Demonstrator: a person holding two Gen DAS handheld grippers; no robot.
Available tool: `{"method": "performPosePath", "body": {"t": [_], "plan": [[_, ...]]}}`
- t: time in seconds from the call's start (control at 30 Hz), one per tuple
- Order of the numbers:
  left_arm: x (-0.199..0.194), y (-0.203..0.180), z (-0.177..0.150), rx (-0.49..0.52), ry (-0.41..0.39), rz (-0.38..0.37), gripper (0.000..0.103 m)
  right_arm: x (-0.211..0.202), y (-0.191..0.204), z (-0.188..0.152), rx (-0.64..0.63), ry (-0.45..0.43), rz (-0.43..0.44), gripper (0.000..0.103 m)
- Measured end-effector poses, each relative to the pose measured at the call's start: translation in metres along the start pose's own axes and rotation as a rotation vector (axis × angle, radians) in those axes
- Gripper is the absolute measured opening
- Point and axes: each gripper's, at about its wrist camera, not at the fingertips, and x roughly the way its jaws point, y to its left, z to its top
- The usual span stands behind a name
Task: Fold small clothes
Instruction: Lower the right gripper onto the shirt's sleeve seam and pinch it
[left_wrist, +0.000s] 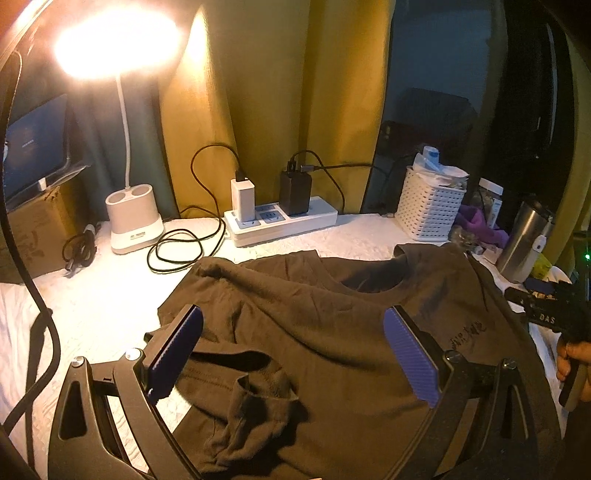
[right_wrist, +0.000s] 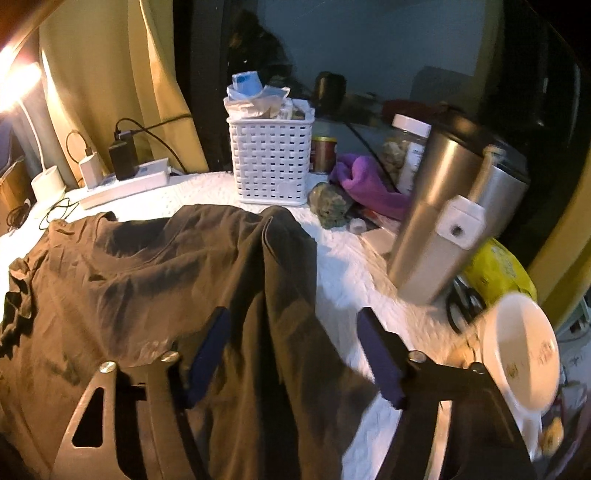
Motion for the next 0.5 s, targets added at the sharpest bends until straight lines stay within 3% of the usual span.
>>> {"method": "performPosePath", "body": {"t": [0.2,0.27,0.37,0.43,0.5], "plan": [[0.017,-0.004,0.006,0.005,0.026,0.012,0.098,0.032,0.0,0.02,-0.031,0.017,0.047,0.063],[0.022,-0.005,0.008,0.009,0.033,0.018,0.098,0.042,0.002,0.024,-0.036,0.03,0.075,0.056],[0.026,-0.005,0.011,0.015,0.04,0.027,0.098,0.055,0.004,0.027,-0.04,0.05,0.097,0.035],[0.029,-0.005,0.012,0.015,0.045,0.032,0.098,0.058,0.005,0.025,-0.044,0.061,0.104,0.016],[0.032,-0.005,0.013,0.015,0.051,0.037,0.098,0.057,0.002,0.024,-0.038,0.058,0.097,0.008]]}}
